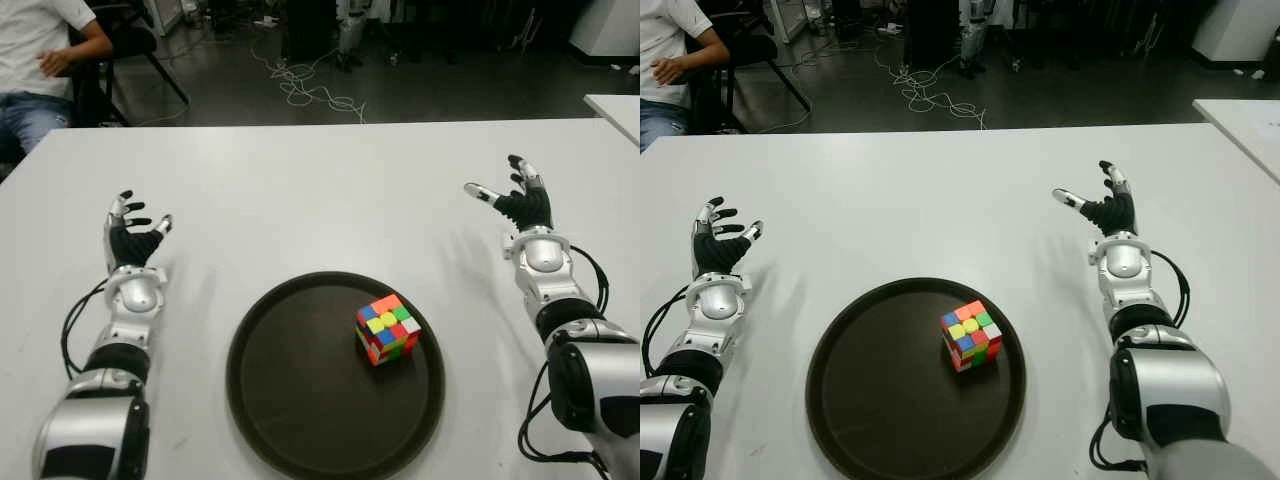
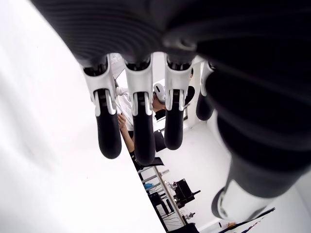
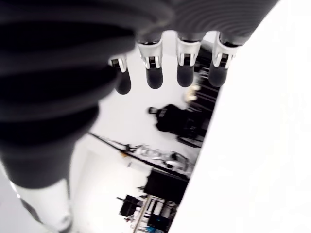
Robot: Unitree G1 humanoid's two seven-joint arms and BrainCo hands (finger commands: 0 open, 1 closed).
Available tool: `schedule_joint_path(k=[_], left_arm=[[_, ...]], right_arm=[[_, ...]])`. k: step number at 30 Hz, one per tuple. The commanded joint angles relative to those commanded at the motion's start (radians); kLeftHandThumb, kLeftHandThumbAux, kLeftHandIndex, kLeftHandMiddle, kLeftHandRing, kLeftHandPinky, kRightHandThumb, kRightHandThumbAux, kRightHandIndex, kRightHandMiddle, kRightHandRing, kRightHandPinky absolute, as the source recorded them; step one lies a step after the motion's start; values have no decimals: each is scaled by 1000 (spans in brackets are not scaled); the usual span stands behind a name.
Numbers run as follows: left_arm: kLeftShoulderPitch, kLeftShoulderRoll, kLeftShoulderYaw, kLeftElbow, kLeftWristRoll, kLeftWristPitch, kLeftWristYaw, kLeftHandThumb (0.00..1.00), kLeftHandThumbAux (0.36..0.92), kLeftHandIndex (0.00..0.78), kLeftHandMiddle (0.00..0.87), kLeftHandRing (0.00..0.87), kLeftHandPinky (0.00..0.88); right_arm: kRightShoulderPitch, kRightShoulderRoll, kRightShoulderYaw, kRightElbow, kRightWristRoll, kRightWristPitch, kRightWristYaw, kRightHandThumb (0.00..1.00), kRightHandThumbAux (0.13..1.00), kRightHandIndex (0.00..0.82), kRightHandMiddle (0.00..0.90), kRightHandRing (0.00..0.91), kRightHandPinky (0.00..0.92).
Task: Pick up the Rubik's Cube and put it in the plate
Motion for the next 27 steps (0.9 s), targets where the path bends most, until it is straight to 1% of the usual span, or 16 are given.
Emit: schedule_joint_path(k=[6,8,10,12,14,20,24,27], left_arm=[[-2,-1,0,4,1,1,4,134,748,147,242,302,392],[-4,0,0,7,2,2,3,136,748,147,244,306,401],[-5,1,-1,9,3,3,2,137,748,147,252,320,415],[-6,3,-1,12,3,2,0,130,756,145,267,344,450],[-7,3,0,14,1,1,-3,130,759,144,269,349,456],[-11,3,3,19,-2,-7,-8,138,763,139,254,333,442],[-13,4,1,21,2,-8,-5,147,757,142,246,315,414],[-13,5,-1,22,4,-6,-4,135,759,145,247,316,416]], right_arm=[[-2,8,-5,-7,2,23,5,0,717,0,0,0,0],[-2,11,-4,-10,1,26,8,0,721,0,0,0,0],[-3,12,-3,-12,-1,29,16,0,705,0,0,0,0],[-3,13,-3,-13,-1,32,20,0,692,0,0,0,0],[-4,14,-3,-15,-1,35,23,0,687,0,0,0,0],[-7,15,-3,-16,-2,39,25,0,689,0,0,0,0],[-8,15,-4,-16,-2,38,24,0,698,0,0,0,0],[-8,15,-4,-16,-2,38,23,0,705,0,0,0,0]])
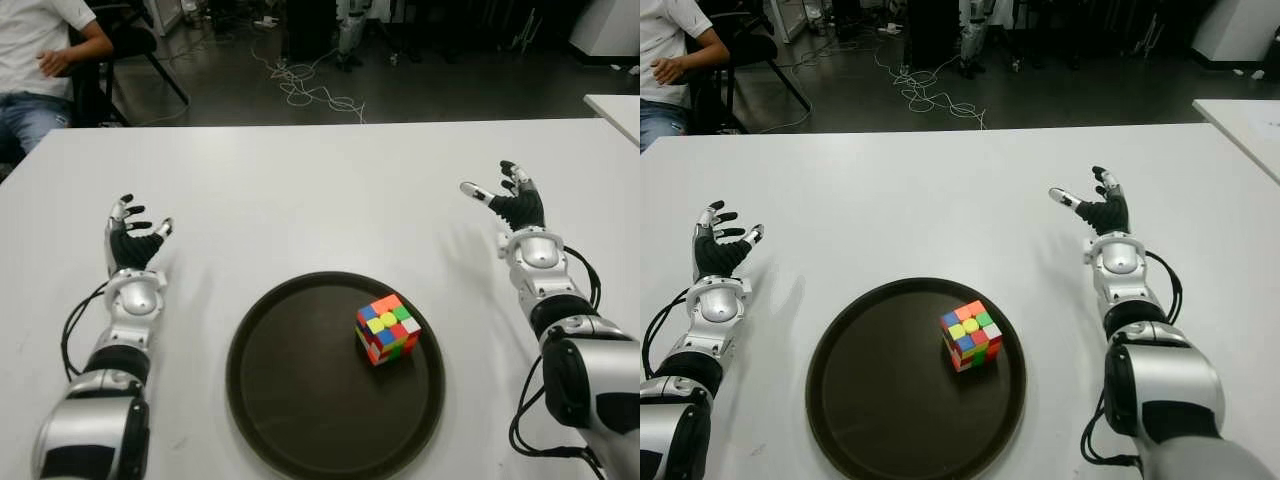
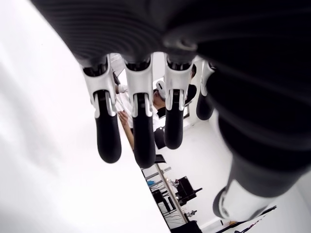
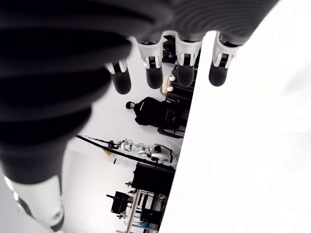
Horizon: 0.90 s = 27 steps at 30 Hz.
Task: Pick up the Rubik's Cube and put it in the plate
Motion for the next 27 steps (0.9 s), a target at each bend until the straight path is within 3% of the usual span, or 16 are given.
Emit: schedule_joint_path(k=[4,21,27], left_arm=[[0,2,-1,2,2,3,-1,116,757,150,251,330,456],[3,0,-8,0,12,-8,16,118,759,151,238,299,401],[2,0,-7,-2,9,-1,15,107,762,147,241,302,398]], right_arm=[[-1,2,-2,2,2,5,-6,0,703,0,0,0,0],[3,1,-15,4,10,11,-11,0,739,21,12,5,13],[80,15,-6,-58,8,-77,-16,0,758,10,2,0,9]])
